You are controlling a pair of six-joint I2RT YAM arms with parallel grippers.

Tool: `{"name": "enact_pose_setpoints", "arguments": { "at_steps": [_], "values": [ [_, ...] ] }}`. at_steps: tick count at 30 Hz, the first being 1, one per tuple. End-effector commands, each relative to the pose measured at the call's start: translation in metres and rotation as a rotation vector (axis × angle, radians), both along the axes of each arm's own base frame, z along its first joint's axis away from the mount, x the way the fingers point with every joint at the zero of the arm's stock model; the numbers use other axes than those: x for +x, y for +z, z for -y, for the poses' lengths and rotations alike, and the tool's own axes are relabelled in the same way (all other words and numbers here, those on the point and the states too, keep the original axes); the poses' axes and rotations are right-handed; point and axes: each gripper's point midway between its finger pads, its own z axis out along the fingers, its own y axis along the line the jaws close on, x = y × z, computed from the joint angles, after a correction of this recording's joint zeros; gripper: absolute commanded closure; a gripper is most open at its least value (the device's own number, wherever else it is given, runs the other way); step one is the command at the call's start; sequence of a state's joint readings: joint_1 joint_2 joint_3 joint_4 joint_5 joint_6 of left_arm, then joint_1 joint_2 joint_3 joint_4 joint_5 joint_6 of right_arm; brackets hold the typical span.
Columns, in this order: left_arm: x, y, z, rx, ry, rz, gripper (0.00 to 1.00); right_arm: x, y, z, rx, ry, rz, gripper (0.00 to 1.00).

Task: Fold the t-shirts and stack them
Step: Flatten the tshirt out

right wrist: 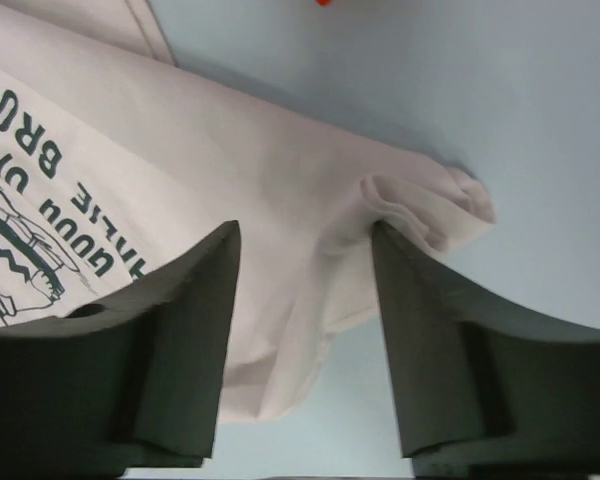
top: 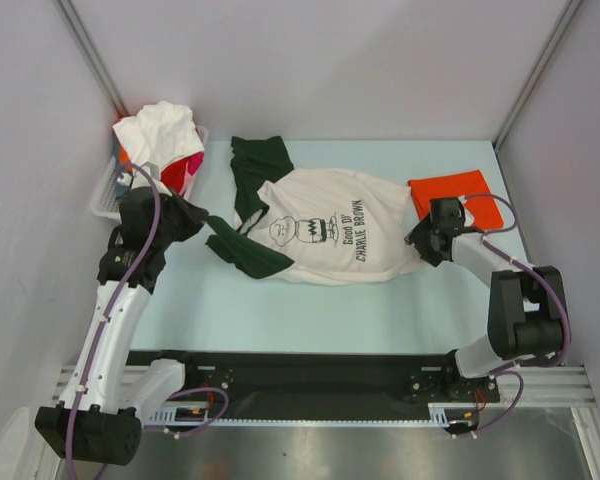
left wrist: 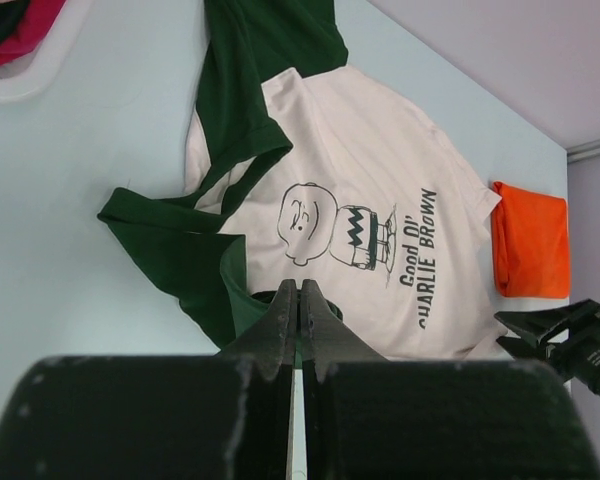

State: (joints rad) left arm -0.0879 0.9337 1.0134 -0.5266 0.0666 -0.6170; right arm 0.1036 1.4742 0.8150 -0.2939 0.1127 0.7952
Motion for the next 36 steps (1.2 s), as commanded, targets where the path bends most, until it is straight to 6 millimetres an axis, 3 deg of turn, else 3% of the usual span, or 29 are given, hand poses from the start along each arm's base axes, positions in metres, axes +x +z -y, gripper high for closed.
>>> {"name": "enact_pose_setpoints", "arguments": {
  "at_steps": [1, 6, 10, 21, 26, 36],
  "values": [
    [0.007, 0.024, -0.009, 0.027, 0.026, 0.069, 1.0, 0.031, 0.017, -0.01, 0.02, 0.038, 0.066, 0.36],
    [0.005, 0.01, -0.01, 0.023, 0.031, 0.042, 1.0, 0.02, 0.028, -0.001, -0.023, 0.031, 0.075, 0.41],
    [0.008, 0.0, -0.008, 0.007, 0.031, 0.027, 1.0, -0.006, 0.025, 0.012, -0.081, 0.017, 0.074, 0.46],
    [0.008, 0.005, -0.006, -0.005, 0.027, 0.044, 1.0, -0.041, 0.02, 0.029, -0.094, -0.004, 0.079, 0.64],
    [0.007, 0.005, -0.006, -0.006, 0.024, 0.046, 1.0, -0.04, 0.007, 0.023, -0.037, 0.006, 0.063, 0.55],
    [0.005, 0.0, -0.007, 0.001, 0.021, 0.039, 1.0, -0.021, -0.005, 0.016, 0.009, -0.001, 0.06, 0.55]
  ]
}}
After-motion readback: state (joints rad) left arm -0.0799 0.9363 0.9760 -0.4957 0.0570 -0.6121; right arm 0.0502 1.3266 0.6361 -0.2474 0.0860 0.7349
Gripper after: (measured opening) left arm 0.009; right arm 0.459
